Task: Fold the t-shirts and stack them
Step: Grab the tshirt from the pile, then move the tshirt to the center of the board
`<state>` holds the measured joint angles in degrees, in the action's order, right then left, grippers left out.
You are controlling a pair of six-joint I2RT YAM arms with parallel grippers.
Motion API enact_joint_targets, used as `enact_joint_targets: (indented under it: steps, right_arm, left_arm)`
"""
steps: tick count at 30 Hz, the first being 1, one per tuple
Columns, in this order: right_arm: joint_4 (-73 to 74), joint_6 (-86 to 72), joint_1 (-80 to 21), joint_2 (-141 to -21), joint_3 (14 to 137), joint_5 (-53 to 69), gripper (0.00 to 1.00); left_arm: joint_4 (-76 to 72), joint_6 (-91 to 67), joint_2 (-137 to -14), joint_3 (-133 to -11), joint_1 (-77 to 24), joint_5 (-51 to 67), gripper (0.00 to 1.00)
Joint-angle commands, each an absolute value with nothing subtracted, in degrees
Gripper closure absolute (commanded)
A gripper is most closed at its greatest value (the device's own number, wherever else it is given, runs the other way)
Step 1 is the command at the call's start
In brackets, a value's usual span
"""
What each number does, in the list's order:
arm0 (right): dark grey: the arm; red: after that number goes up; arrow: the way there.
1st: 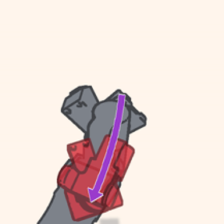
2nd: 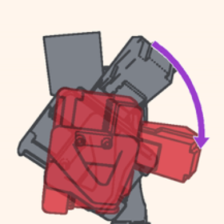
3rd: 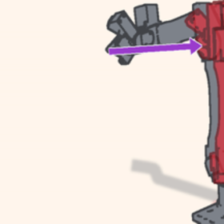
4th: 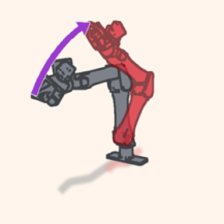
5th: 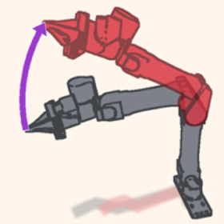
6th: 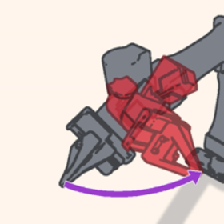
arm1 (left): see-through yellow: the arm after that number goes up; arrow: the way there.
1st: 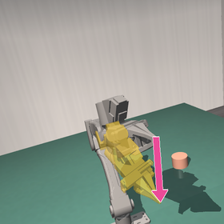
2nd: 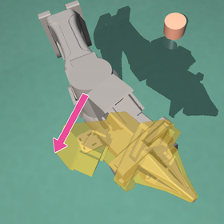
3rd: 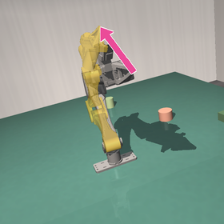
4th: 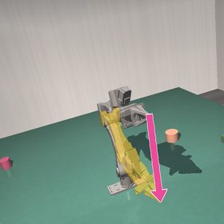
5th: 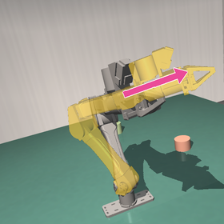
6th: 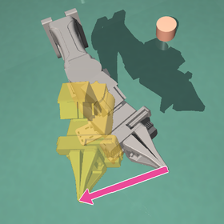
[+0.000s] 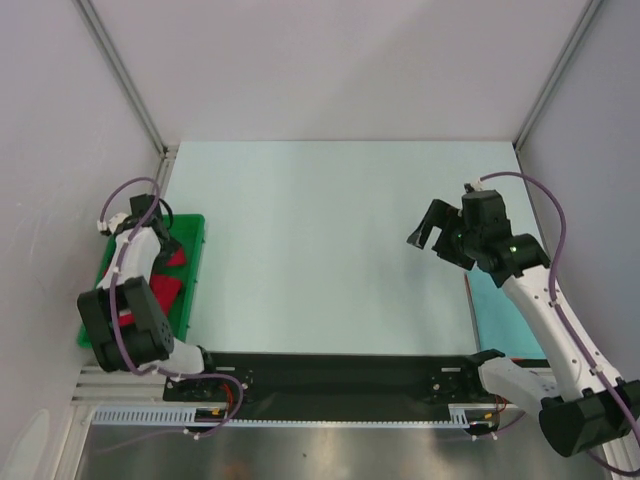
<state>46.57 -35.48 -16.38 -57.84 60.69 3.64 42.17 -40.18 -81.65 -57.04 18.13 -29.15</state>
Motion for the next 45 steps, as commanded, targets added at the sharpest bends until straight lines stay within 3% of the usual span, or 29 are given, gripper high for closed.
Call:
enact_joint_targets:
  steps: [1,7,10,11,13,14,17,21,25,29,32,39,41,42,43,45]
  right_arm:
    - [44.8,-30.1,-18.8,-60.6,65.2,1.0,0.00]
    - [44.5,-29.4,-18.5,-61.3,65.6,1.4,0.00]
    - [44.5,-30.1,-18.0,-60.2,64.2,2.5,0.00]
    - [44.5,-30.4,-17.8,-59.9,63.7,3.2,0.00]
    - [44.6,-30.8,-17.8,-58.8,62.8,3.6,0.00]
    - [44.8,-30.8,-17.8,-58.5,62.5,4.1,0.00]
    - [45.3,-30.6,-19.0,-57.5,61.4,5.9,0.00]
    - [46.8,-31.2,-20.4,-55.5,58.8,7.9,0.00]
    - [47.9,-32.3,-21.8,-51.9,56.0,10.5,0.00]
    - [48.7,-32.2,-22.8,-50.0,54.9,12.6,0.00]
    - [49.2,-32.9,-22.8,-48.8,54.3,12.7,0.00]
    - [49.8,-34.7,-22.5,-43.3,52.0,10.3,0.00]
    - [49.0,-35.4,-22.2,-41.9,50.5,9.9,0.00]
    - [48.7,-35.5,-22.1,-41.1,50.0,10.0,0.00]
    - [48.1,-35.2,-21.9,-40.8,49.7,11.0,0.00]
    - [46.9,-32.4,-21.5,-40.8,48.8,13.9,0.00]
  left_arm:
    - [38.6,-34.4,-85.8,-61.4,20.2,-31.7,0.00]
    - [36.6,-32.5,-92.9,-63.7,25.3,-30.8,0.00]
    - [38.0,-33.7,-95.0,-64.1,27.7,-30.3,0.05]
    - [36.8,-33.1,-95.4,-63.6,28.5,-29.4,0.20]
    - [36.0,-31.1,-95.0,-63.5,28.7,-27.1,0.39]
    - [35.3,-30.5,-93.4,-63.4,28.7,-24.3,0.55]
    - [33.6,-28.0,-88.3,-62.0,28.7,-15.8,0.76]
    - [29.1,-31.6,-70.9,-55.3,28.0,3.3,0.92]
    - [22.6,-37.4,-52.7,-49.8,23.1,11.5,1.00]
    - [24.9,-41.6,-48.3,-58.4,15.0,14.8,1.00]
    - [11.7,-51.5,-42.4,-55.4,9.2,21.9,1.00]
    - [14.6,-50.8,-46.9,-61.6,-19.7,12.0,0.99]
    - [13.4,-49.4,-49.3,-60.7,-28.8,9.2,0.87]
    - [13.8,-49.0,-50.0,-60.0,-31.2,8.0,0.75]
    - [16.2,-49.0,-50.6,-59.2,-34.1,7.0,0.45]
    - [18.4,-50.2,-51.9,-55.7,-34.7,6.2,0.13]
